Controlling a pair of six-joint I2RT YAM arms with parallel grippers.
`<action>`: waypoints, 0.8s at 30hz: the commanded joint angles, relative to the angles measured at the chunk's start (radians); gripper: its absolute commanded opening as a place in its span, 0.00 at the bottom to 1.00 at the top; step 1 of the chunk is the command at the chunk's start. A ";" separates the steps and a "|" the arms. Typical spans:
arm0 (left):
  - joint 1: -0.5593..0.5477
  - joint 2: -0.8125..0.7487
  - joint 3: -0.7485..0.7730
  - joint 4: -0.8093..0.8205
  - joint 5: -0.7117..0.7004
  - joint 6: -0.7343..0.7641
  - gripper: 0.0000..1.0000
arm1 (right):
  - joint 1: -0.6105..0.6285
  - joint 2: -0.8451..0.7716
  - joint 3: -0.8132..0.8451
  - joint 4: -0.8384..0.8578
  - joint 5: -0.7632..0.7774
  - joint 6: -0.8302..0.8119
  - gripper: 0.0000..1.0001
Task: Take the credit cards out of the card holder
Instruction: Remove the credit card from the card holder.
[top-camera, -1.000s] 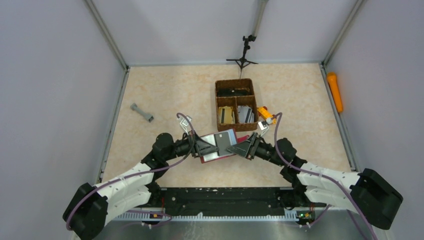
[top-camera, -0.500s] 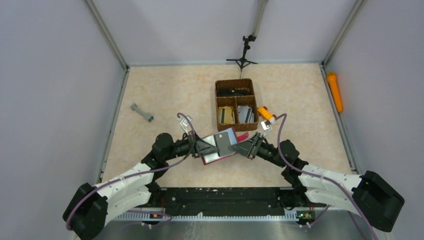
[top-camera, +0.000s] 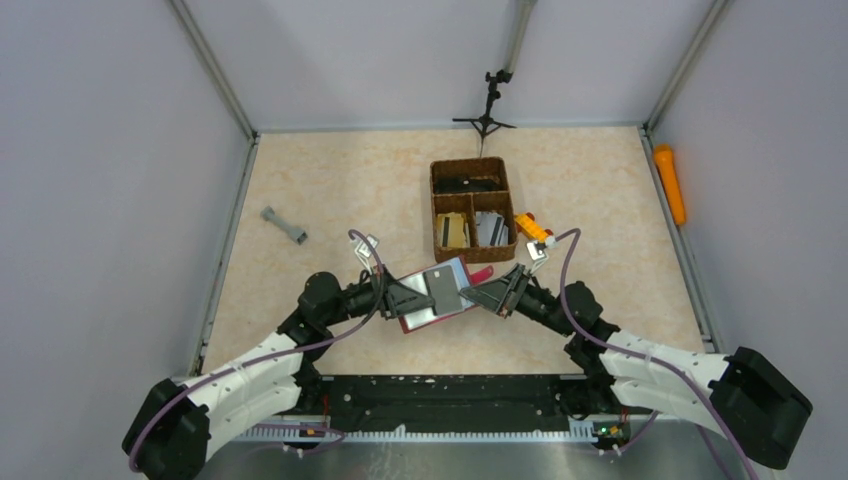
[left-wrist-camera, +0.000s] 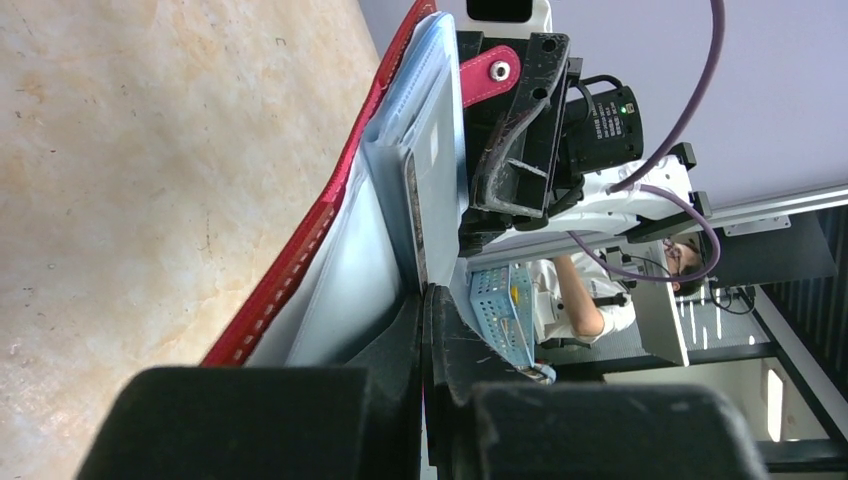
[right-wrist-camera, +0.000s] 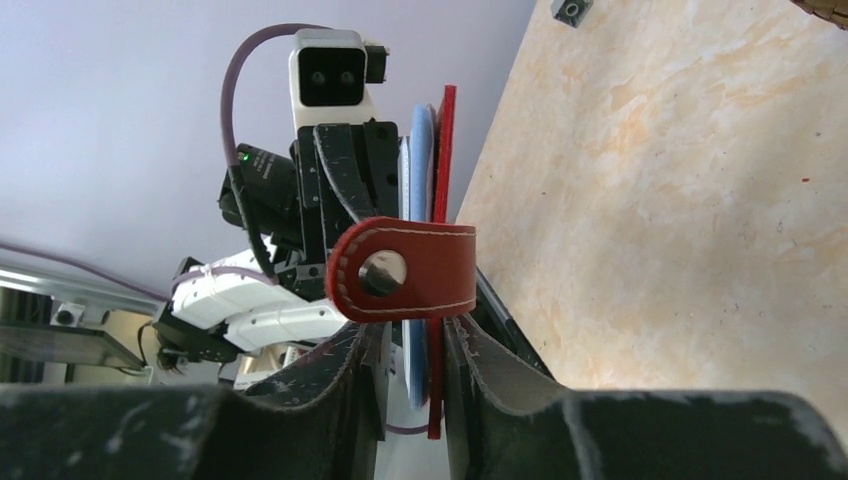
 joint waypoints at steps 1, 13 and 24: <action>0.008 0.001 0.001 0.038 0.012 0.003 0.00 | 0.002 -0.004 0.021 0.055 -0.015 -0.016 0.30; 0.007 0.027 0.004 0.065 0.034 -0.007 0.00 | 0.002 0.031 0.037 0.032 -0.031 -0.019 0.05; 0.037 -0.003 -0.003 0.025 0.056 0.005 0.00 | -0.006 -0.109 -0.006 -0.066 0.056 -0.007 0.00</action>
